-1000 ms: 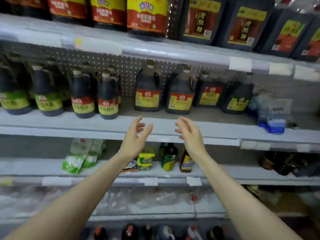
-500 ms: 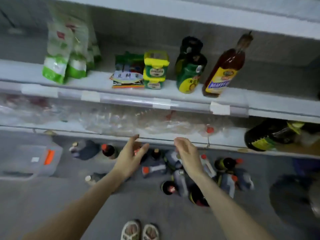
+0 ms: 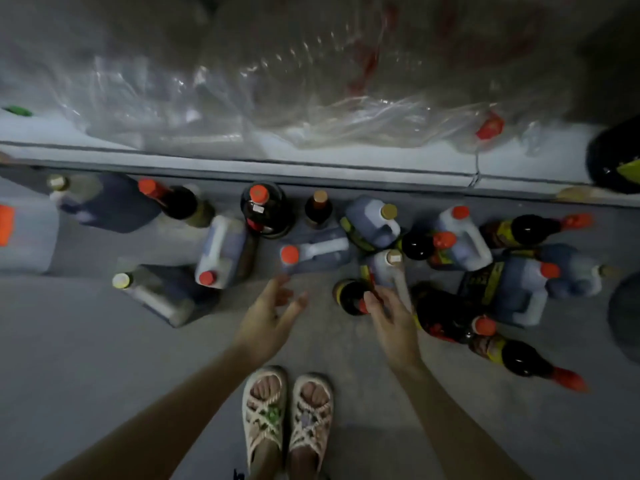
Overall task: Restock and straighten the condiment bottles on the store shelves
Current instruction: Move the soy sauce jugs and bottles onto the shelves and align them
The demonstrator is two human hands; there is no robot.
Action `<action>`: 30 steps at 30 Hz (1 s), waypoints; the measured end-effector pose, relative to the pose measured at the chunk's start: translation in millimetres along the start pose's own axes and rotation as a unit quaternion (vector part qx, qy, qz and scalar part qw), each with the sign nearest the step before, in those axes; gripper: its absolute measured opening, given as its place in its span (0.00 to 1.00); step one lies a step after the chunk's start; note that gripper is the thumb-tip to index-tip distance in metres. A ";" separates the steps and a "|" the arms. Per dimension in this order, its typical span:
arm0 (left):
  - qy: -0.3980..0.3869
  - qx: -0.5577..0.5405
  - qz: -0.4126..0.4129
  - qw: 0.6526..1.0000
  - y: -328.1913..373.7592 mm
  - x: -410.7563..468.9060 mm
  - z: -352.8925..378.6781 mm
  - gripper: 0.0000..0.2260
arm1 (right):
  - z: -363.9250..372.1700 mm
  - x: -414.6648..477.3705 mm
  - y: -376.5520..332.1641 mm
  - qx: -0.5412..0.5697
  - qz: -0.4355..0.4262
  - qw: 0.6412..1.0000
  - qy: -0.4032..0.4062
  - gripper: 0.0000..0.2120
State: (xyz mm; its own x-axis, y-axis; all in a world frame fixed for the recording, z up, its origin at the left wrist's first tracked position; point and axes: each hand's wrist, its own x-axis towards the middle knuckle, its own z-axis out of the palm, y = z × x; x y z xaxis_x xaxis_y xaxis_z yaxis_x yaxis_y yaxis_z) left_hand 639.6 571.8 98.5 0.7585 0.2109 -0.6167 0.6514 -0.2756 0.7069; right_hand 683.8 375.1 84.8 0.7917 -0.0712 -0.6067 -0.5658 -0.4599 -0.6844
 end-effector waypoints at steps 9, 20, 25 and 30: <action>0.012 0.018 -0.031 0.999 -69.2 46.9 52.0 0.21 | 39.2 51.0 69.2 0.072 0.033 0.995 0.061 0.18; 0.004 0.007 -0.033 0.999 -100.8 68.3 69.1 0.18 | 60.5 73.0 99.7 0.163 0.029 0.978 0.125 0.10; -0.020 -0.001 -0.023 1.000 -105.3 68.9 63.9 0.21 | 59.8 76.9 99.1 0.152 0.010 0.981 0.118 0.12; -0.039 0.003 0.002 0.999 -79.1 45.8 51.6 0.20 | 43.1 50.1 65.3 0.157 -0.007 0.980 0.122 0.10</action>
State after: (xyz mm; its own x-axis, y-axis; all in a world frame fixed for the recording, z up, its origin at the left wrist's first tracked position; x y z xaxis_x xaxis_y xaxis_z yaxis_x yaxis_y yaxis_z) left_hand 621.7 554.8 -3.5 0.7568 0.1359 -0.6394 0.6483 -0.2817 0.7074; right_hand 676.6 379.6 -7.7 0.8098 -0.2940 -0.5077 -0.5672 -0.1708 -0.8057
